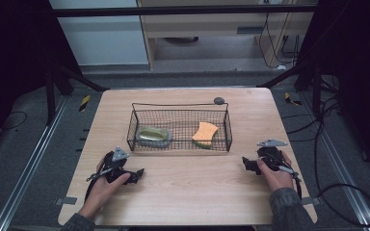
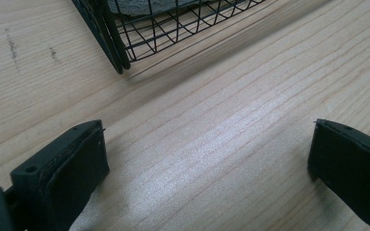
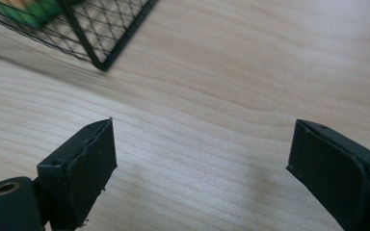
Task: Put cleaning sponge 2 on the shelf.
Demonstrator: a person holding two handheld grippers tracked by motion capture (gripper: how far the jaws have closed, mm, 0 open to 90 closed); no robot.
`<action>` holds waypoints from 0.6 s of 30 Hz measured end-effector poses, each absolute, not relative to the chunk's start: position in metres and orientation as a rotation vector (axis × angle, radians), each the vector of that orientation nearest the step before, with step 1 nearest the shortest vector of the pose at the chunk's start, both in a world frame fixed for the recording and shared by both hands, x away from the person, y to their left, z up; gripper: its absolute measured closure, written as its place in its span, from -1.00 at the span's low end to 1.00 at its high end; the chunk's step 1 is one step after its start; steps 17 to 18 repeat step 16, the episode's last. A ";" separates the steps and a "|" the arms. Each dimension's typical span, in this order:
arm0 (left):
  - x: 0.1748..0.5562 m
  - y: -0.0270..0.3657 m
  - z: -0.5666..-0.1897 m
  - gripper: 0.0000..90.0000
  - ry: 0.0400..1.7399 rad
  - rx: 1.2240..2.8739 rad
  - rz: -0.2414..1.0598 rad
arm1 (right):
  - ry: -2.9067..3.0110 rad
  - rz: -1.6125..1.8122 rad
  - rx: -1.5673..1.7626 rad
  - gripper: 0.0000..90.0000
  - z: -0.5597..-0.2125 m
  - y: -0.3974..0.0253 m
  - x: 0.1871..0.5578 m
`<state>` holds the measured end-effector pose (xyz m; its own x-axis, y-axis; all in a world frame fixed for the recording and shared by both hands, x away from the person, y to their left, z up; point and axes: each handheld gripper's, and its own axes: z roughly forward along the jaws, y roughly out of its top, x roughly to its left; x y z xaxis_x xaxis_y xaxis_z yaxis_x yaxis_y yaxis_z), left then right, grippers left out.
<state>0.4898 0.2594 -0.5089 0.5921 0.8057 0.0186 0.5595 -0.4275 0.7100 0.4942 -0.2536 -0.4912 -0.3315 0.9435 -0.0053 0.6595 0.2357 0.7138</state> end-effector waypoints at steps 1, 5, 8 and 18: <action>0.490 0.259 -0.509 -1.00 1.077 2.148 0.472 | 2.076 0.867 1.468 -0.78 -0.491 -0.254 0.494; 0.490 0.259 -0.509 -1.00 1.077 2.149 0.472 | 2.048 0.854 1.508 -0.79 -0.506 -0.254 0.499; 0.490 0.259 -0.509 -1.00 1.077 2.148 0.472 | 1.997 0.876 1.506 -0.85 -0.512 -0.252 0.502; 0.490 0.259 -0.509 -1.00 1.077 2.148 0.473 | 1.963 0.844 1.552 -0.95 -0.512 -0.248 0.503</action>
